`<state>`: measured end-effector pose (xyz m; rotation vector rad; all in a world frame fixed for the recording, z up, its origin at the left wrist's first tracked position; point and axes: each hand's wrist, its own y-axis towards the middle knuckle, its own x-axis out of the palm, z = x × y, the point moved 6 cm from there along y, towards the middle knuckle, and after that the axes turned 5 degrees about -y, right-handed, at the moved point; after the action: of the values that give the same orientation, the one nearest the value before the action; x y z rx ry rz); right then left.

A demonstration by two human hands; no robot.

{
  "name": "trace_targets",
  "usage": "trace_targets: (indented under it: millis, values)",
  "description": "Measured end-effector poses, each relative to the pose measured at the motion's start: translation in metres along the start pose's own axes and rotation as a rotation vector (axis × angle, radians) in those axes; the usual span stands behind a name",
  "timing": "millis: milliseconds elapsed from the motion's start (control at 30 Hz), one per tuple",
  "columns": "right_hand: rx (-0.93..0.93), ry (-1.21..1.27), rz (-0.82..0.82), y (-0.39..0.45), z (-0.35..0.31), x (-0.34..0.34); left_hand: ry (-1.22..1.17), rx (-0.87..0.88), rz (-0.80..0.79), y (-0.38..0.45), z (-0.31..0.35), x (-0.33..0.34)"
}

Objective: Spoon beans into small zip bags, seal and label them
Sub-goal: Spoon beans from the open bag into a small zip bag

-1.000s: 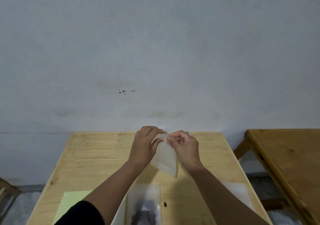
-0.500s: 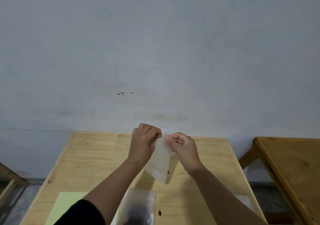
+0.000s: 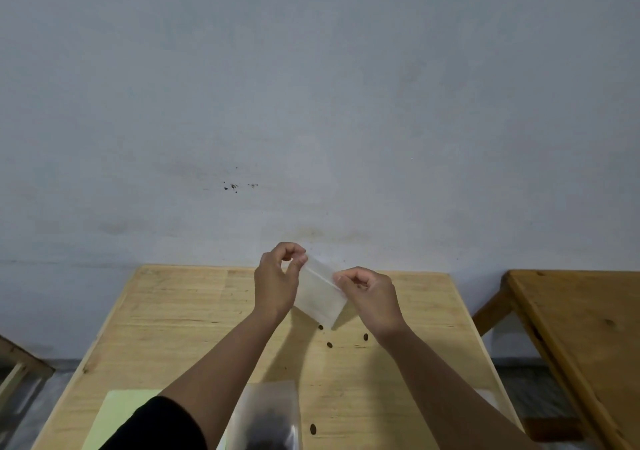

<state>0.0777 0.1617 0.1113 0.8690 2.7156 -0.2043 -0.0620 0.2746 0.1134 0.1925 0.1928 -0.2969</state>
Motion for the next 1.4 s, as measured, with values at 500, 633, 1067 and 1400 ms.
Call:
trace_targets:
  millis: [500, 633, 1067, 1400]
  values:
    - [0.028, -0.123, -0.062, -0.001, -0.002, 0.007, -0.137, -0.002, -0.113, -0.007, 0.013, 0.012]
    - [0.028, -0.109, -0.034, -0.001, -0.003, 0.012, -0.167, -0.071, -0.138, -0.010, 0.011, 0.012]
    - [0.013, -0.029, 0.097, -0.010, -0.005, 0.018, -0.119, -0.187, 0.001, -0.027, -0.001, 0.009]
    - [-0.012, 0.001, 0.148, -0.013, -0.002, 0.017, -0.553, -0.503, -0.175, -0.034, -0.019, 0.027]
